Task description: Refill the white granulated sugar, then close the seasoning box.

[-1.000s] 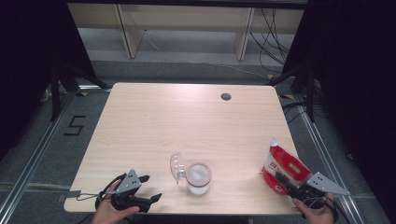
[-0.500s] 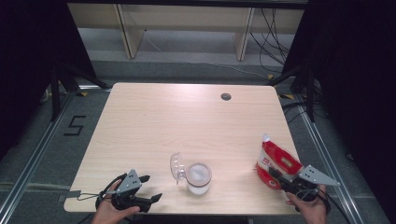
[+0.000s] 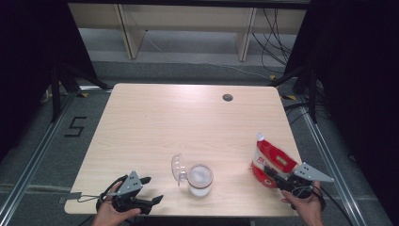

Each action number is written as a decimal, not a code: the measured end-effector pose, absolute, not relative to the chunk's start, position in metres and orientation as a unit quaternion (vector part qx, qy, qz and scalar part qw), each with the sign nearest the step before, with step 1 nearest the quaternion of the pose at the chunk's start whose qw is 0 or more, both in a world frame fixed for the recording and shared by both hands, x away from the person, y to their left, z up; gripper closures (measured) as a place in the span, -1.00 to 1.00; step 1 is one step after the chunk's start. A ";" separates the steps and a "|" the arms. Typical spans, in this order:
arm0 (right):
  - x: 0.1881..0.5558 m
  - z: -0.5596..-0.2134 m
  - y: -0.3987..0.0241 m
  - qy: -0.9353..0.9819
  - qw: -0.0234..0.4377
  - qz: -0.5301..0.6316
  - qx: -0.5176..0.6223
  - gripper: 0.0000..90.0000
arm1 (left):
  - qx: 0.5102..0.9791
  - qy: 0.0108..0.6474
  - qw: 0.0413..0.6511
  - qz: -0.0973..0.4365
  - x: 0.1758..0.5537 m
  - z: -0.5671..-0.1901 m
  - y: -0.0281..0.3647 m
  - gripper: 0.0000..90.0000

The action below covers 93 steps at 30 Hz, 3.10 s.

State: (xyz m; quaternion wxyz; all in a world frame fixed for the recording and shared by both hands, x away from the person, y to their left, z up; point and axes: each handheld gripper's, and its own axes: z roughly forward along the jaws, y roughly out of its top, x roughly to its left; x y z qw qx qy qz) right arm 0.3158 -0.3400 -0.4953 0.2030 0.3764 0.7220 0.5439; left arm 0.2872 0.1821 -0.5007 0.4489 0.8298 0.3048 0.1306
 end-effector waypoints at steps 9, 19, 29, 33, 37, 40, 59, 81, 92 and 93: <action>0.312 -0.491 -0.341 0.717 0.231 0.545 0.369 0.15 | 0.830 0.306 0.449 0.128 0.287 -0.501 0.182 -0.52; 0.294 -0.476 -0.344 0.698 0.252 0.534 0.405 -0.16 | 0.831 0.301 0.449 0.131 0.288 -0.500 0.183 -0.52; 0.272 -0.468 -0.343 0.689 0.254 0.514 0.443 -0.27 | 0.829 0.310 0.447 0.131 0.287 -0.499 0.184 -0.53; 0.265 -0.466 -0.342 0.675 0.241 0.522 0.462 -0.33 | 0.827 0.303 0.454 0.135 0.288 -0.499 0.184 -0.53; 0.262 -0.466 -0.344 0.683 0.251 0.510 0.459 -0.38 | 0.828 0.306 0.451 0.133 0.288 -0.498 0.184 -0.53; 0.257 -0.466 -0.341 0.679 0.251 0.507 0.468 -0.41 | 0.830 0.304 0.448 0.134 0.289 -0.499 0.183 -0.53; 0.243 -0.467 -0.339 0.694 0.261 0.477 0.471 -0.45 | 0.823 0.313 0.458 0.126 0.288 -0.492 0.177 -0.53; 0.236 -0.474 -0.343 0.716 0.279 0.441 0.464 -0.49 | 0.815 0.298 0.480 0.131 0.292 -0.470 0.163 -0.21; 0.237 -0.474 -0.345 0.718 0.288 0.434 0.461 -0.49 | 0.806 0.270 0.505 0.150 0.296 -0.453 0.151 0.70; 0.237 -0.474 -0.345 0.718 0.288 0.434 0.461 -0.49 | 0.806 0.270 0.505 0.149 0.296 -0.453 0.149 0.75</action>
